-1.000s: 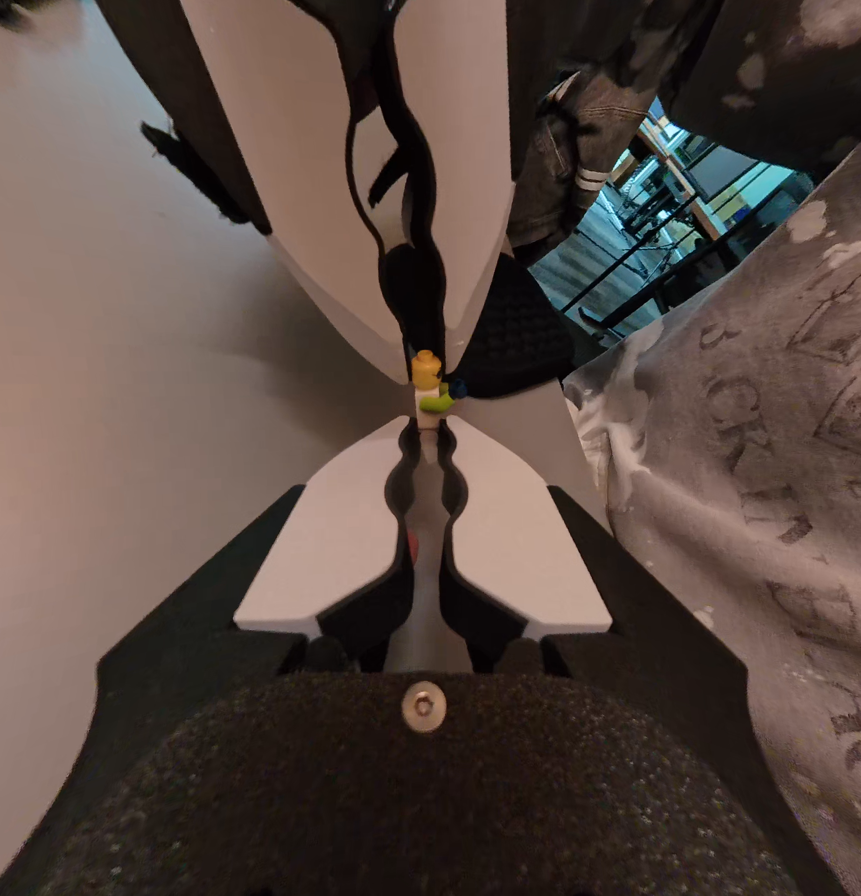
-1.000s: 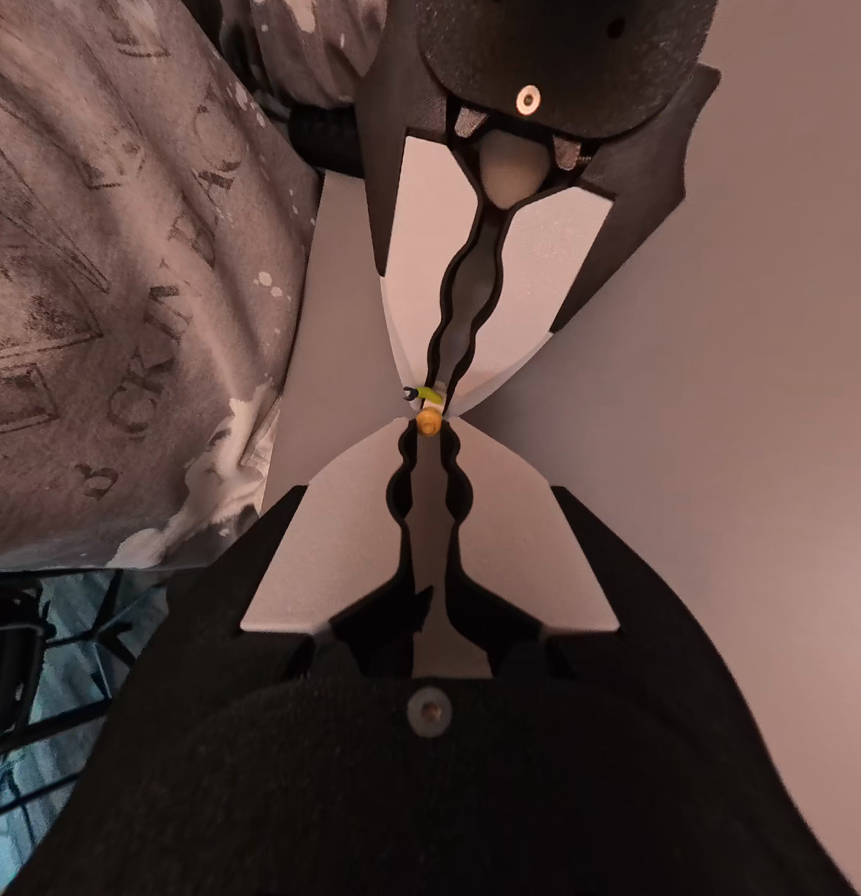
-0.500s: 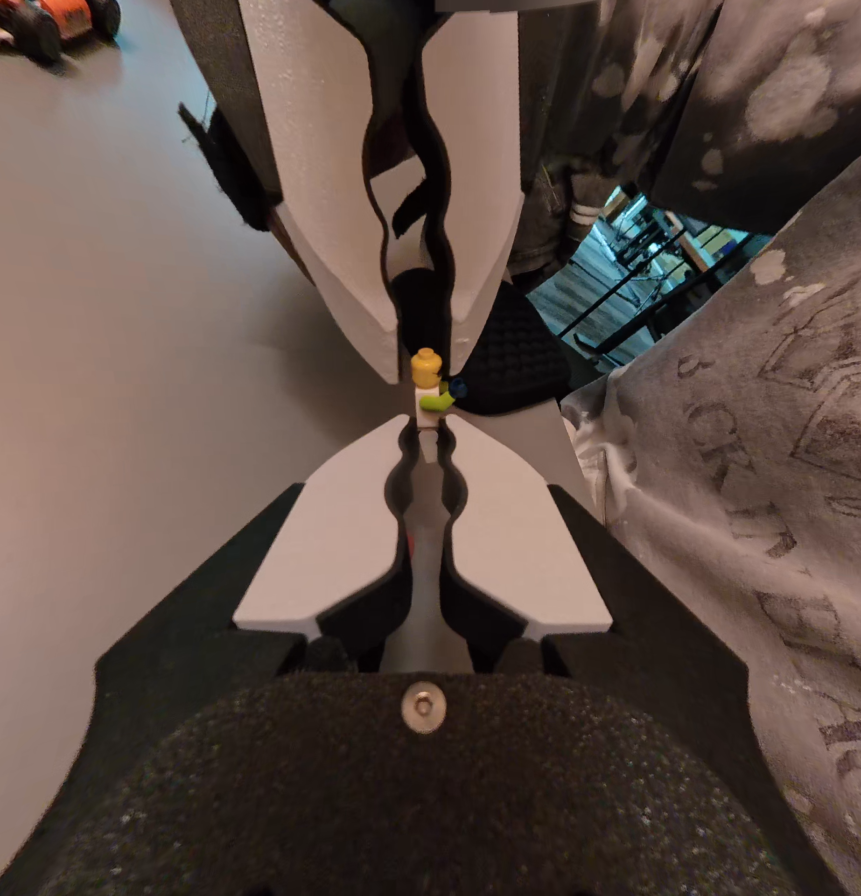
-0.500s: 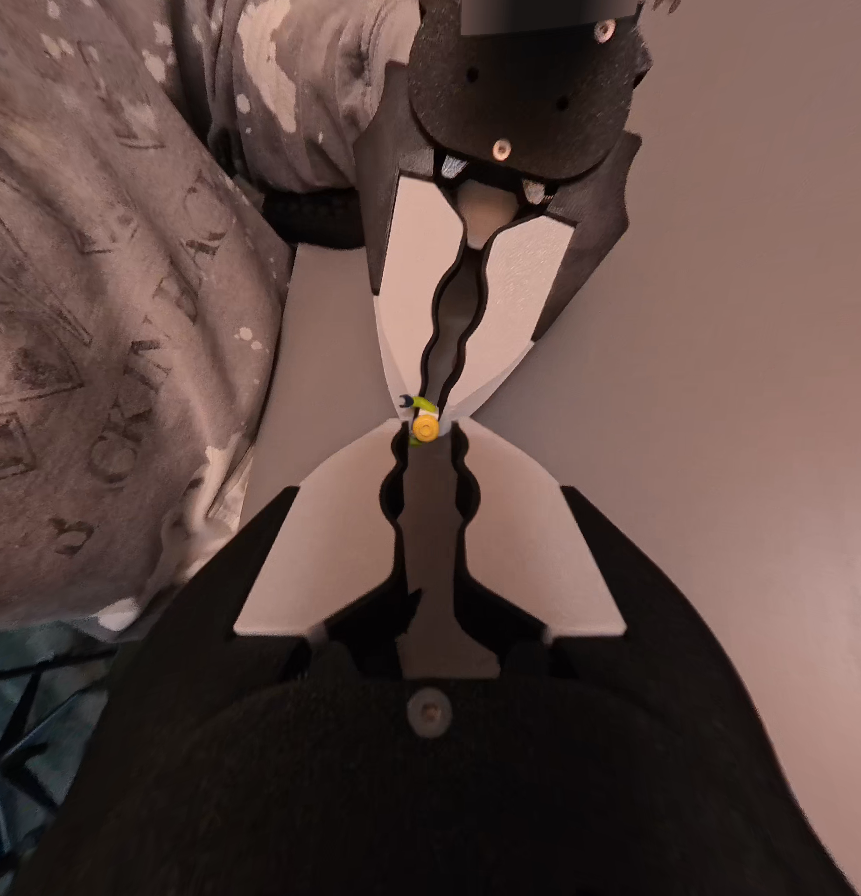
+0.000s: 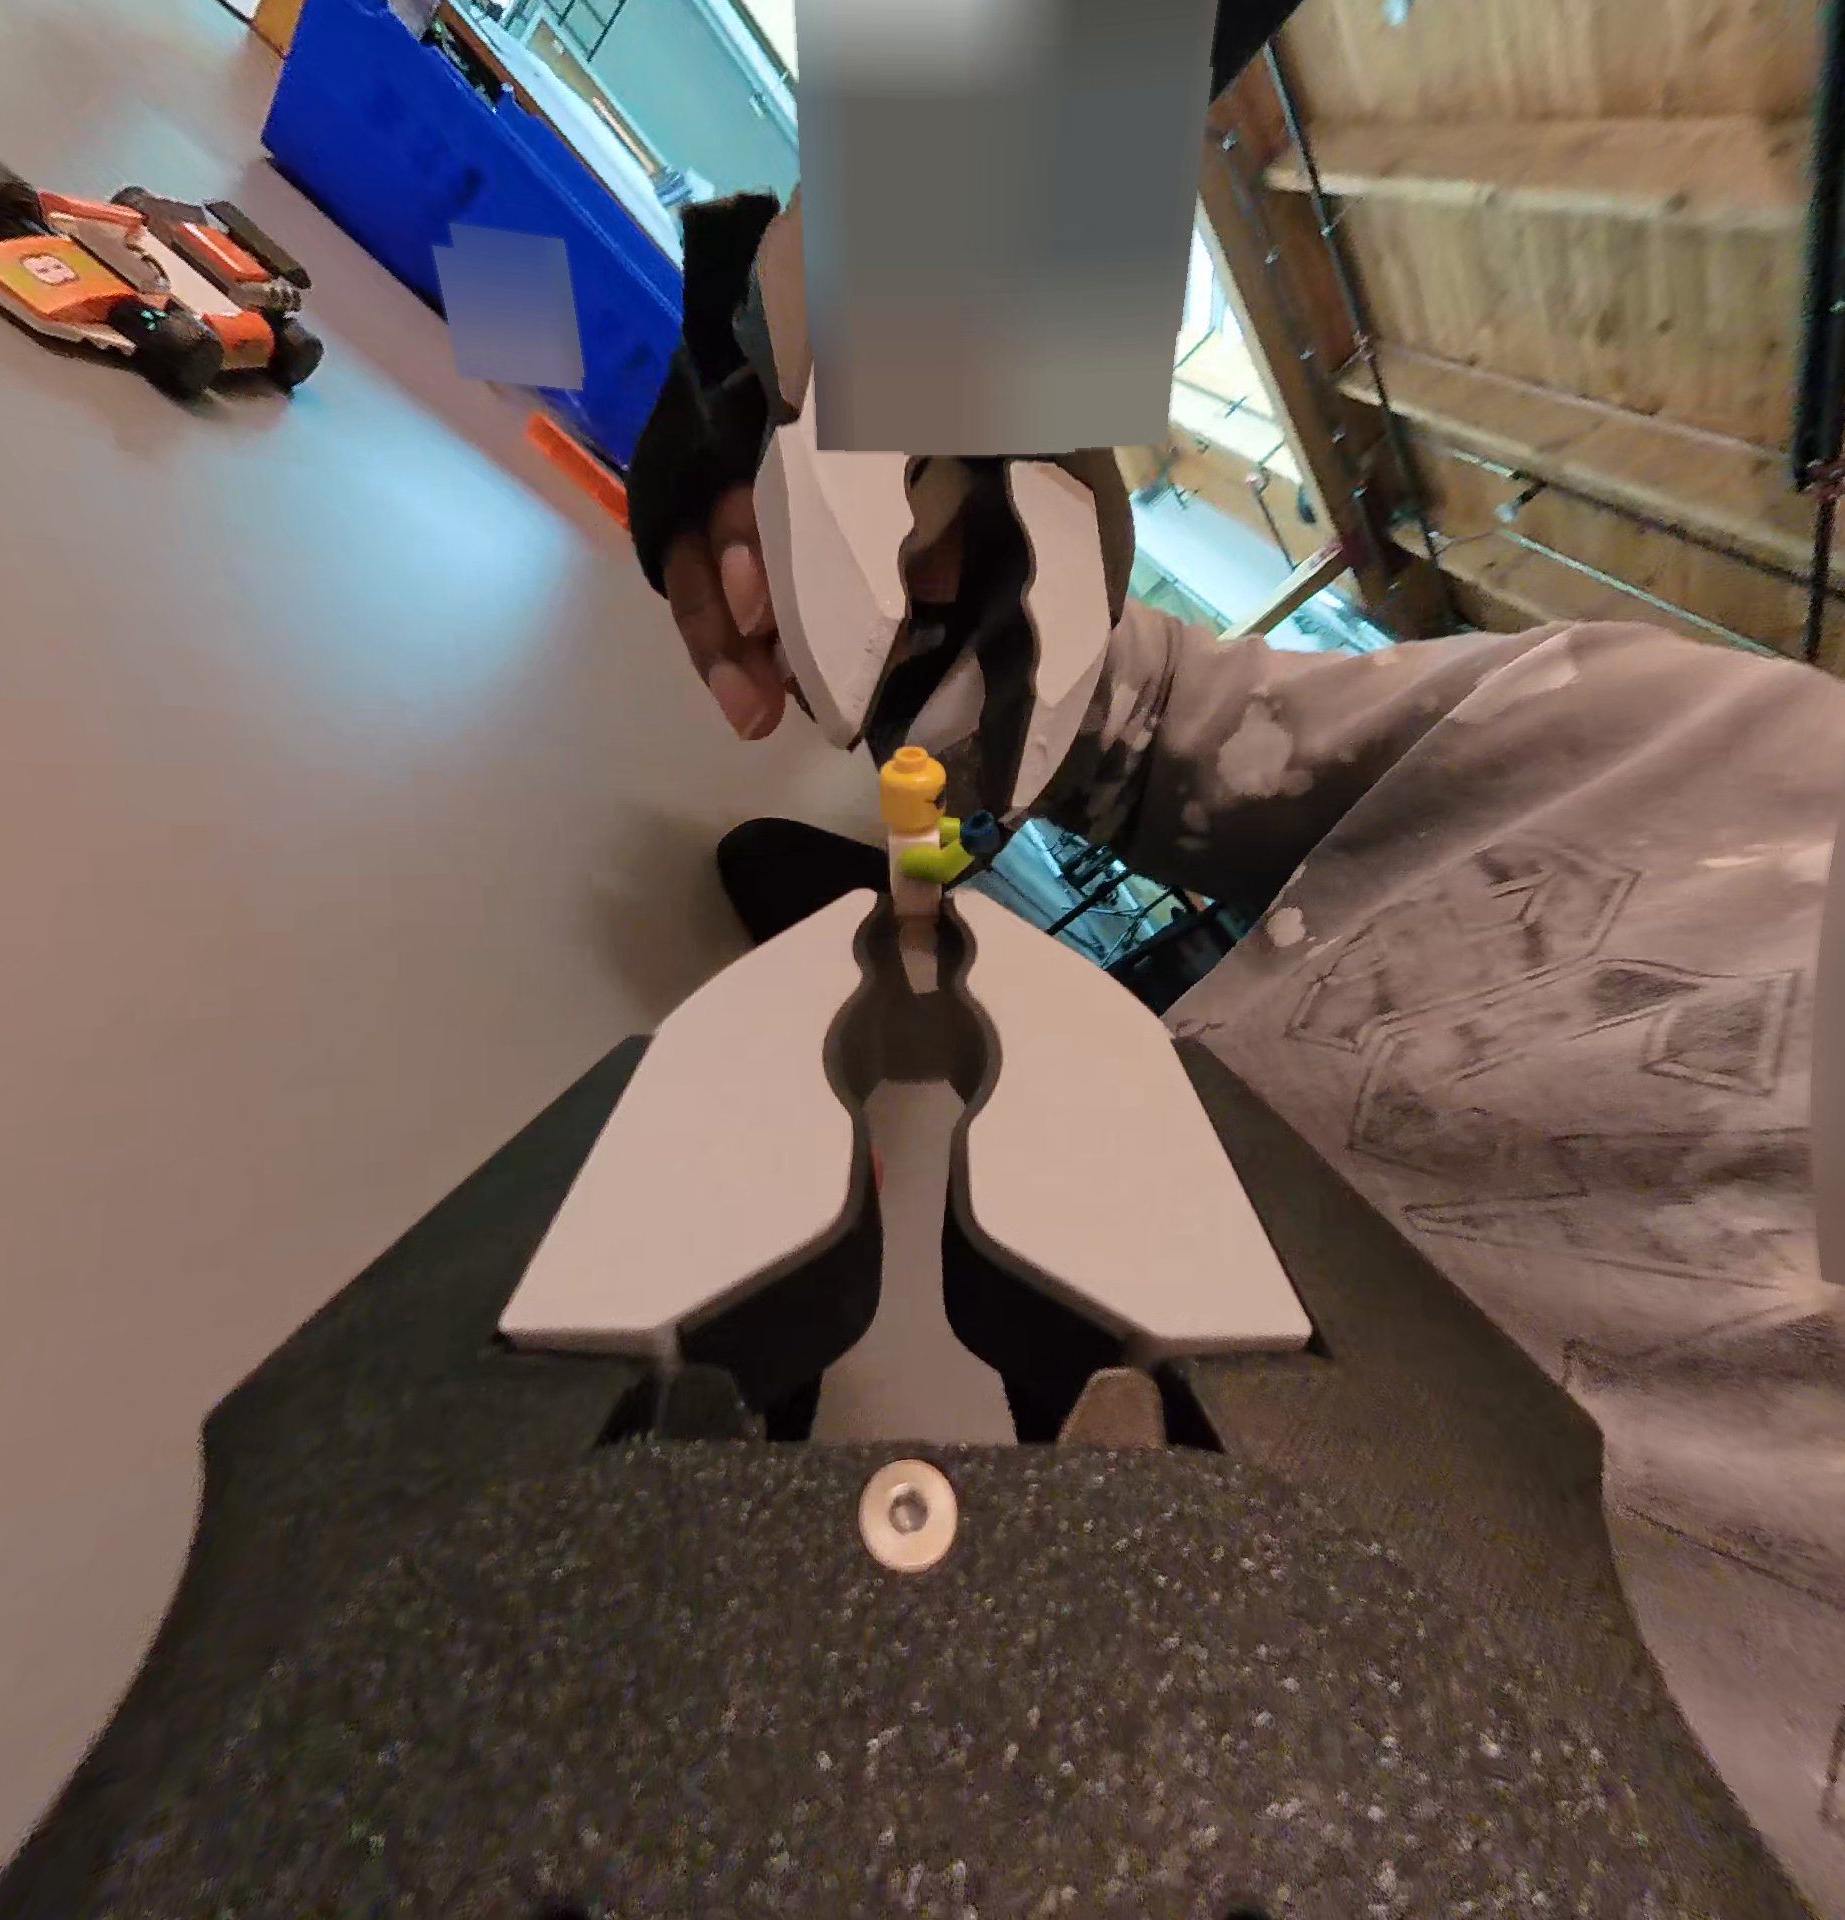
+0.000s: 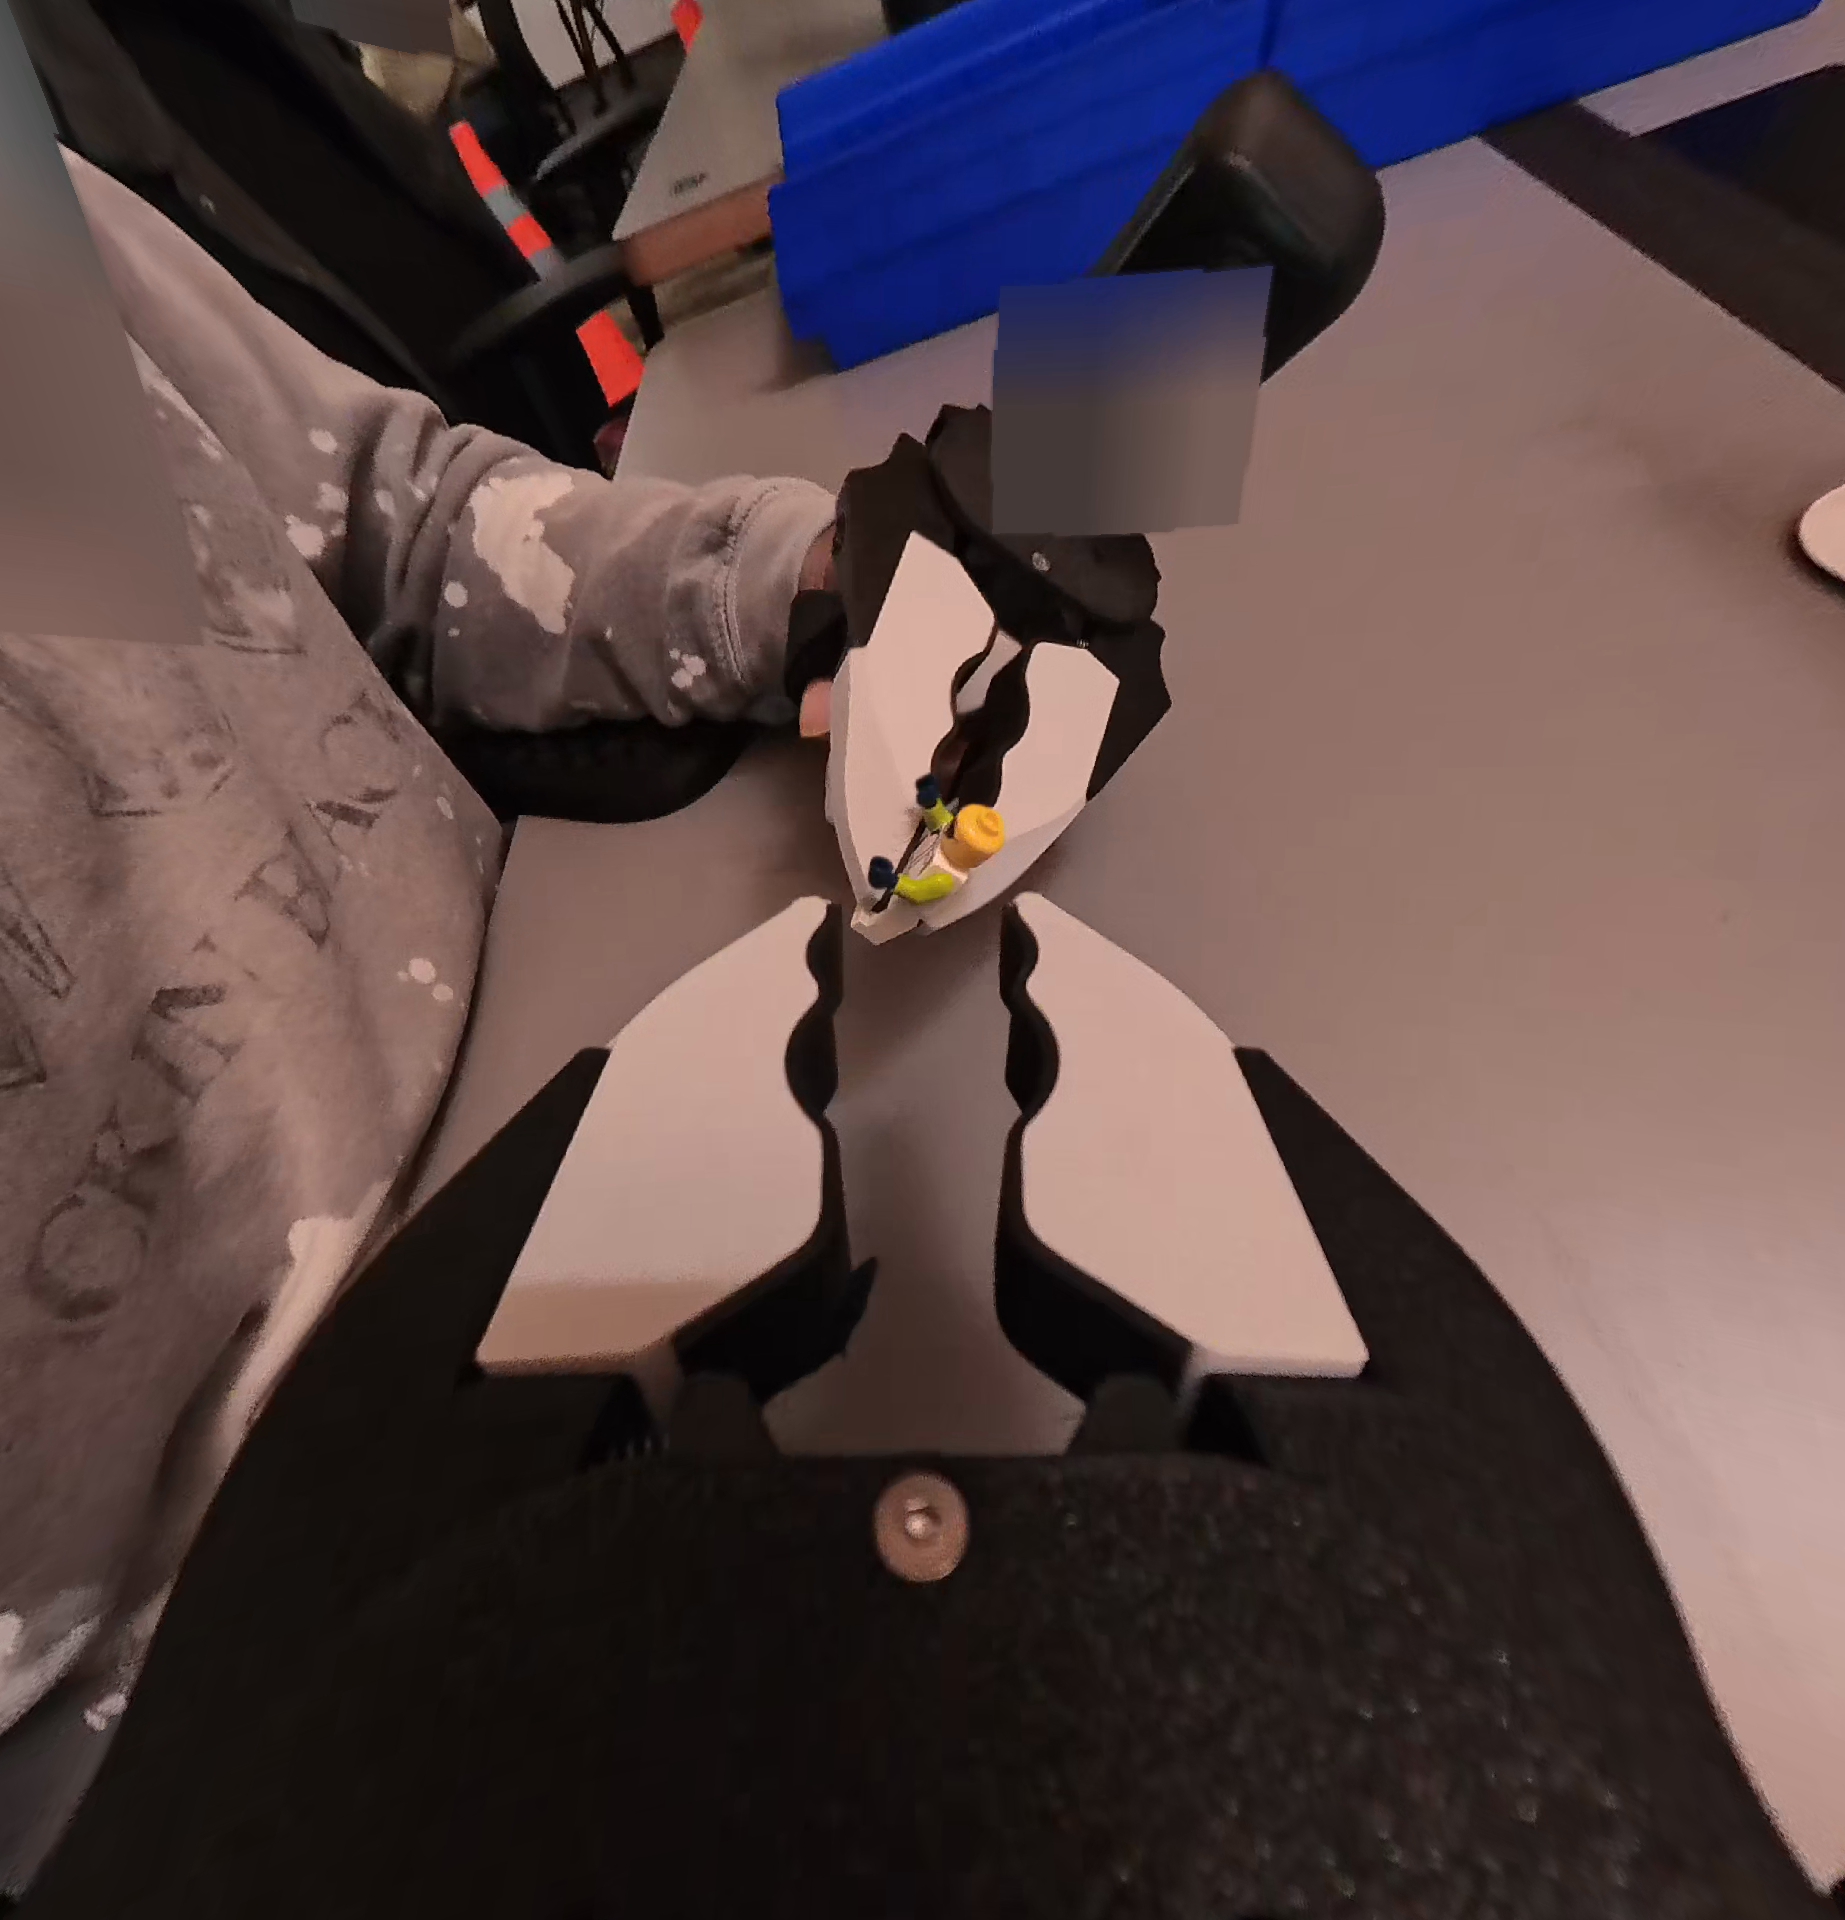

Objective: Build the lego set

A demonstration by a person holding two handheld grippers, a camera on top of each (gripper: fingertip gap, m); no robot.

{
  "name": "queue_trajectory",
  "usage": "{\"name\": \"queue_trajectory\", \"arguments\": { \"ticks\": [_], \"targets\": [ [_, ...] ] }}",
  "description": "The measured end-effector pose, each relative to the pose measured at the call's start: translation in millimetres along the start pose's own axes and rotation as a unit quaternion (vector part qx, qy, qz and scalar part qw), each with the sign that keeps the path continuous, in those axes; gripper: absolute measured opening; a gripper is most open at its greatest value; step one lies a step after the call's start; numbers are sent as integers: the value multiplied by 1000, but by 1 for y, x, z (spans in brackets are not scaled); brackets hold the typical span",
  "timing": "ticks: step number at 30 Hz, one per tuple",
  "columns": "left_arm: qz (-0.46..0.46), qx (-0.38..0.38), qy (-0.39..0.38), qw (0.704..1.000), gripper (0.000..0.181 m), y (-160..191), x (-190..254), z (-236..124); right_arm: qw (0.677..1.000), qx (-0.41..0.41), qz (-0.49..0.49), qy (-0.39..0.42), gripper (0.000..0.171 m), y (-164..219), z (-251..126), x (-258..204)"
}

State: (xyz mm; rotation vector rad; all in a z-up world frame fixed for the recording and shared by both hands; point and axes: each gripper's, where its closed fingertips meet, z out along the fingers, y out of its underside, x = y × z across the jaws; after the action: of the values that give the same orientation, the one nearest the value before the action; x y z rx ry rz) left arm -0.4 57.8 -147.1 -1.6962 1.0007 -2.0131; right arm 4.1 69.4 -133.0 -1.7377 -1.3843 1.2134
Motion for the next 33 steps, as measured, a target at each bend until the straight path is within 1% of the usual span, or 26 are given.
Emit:
{"name": "queue_trajectory", "arguments": {
  "ticks": [3, 9, 15, 21, 29, 33],
  "targets": [
    [-7, 7, 8, 1000, 7, -2, 2, -1, 1000, 17, 11, 1, 25, -4, -1, 0],
    [-6, 13, 6, 1000, 7, -3, 1, -2, 999, 39, 32, 5, 25, -6, 3, 1],
    [41, 14, -19, 999, 7, -5, 1, -2, 995, 55, 79, -8, 27, -2, 13, -1],
    [70, 9, -35, 997, 7, -4, 0, -2, 994, 80, 76, 5, 19, -4, 19, -1],
    [104, 19, -44, 993, 7, -7, 2, -2, 992, 115, 55, 15, 18, -9, 19, -1],
    [118, 22, -44, 992, 7, -8, 3, -2, 991, 128, 22, 16, 18, -10, 19, -2]
  ]
}}
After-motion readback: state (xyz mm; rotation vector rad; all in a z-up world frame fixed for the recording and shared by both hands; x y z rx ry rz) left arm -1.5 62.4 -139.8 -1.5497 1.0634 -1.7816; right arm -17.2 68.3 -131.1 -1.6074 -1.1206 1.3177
